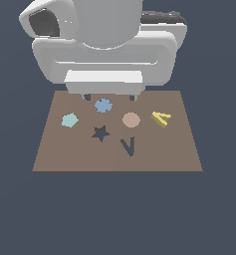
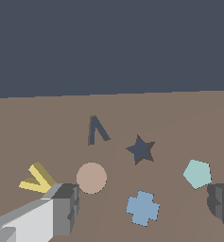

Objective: Insert a designated object into the corresponding slot on a board.

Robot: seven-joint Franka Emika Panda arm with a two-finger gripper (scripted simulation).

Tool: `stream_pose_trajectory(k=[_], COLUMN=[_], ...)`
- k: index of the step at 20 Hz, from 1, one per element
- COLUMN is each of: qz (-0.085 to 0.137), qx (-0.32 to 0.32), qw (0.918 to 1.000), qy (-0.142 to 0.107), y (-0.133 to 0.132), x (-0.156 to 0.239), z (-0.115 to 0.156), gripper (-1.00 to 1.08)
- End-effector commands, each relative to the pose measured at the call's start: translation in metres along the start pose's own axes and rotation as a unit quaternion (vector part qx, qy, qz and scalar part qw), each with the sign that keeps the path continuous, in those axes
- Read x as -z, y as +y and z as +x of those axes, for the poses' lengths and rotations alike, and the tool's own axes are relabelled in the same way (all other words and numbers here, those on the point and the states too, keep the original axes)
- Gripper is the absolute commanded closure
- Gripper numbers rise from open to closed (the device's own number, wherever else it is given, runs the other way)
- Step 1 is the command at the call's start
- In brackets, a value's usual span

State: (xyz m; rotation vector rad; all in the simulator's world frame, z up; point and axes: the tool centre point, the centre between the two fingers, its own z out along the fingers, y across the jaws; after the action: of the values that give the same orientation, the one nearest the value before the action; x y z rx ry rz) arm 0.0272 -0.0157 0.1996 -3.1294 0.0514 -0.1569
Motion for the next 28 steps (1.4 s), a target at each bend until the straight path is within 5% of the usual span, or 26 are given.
stream_pose_trajectory(k=[1, 12, 18, 22, 28], qz=[0.0, 0.003, 0.007, 0.01, 0.016], qx=[0.0, 0.057, 0.138, 0.215, 0.34], qw=[1.0, 0.9984, 0.9903, 0.9765, 0.9397], qy=[0.0, -0.005, -0.012, -0.019, -0.03], y=[0.0, -0.019, -0.046, -0.071, -0.112], x=[0.0, -0.016, -0.039, -0.061, -0.097], z=[0.0, 0.002, 0.002, -0.004, -0.022], gripper=[-0.92, -0.92, -0.92, -0.92, -0.92])
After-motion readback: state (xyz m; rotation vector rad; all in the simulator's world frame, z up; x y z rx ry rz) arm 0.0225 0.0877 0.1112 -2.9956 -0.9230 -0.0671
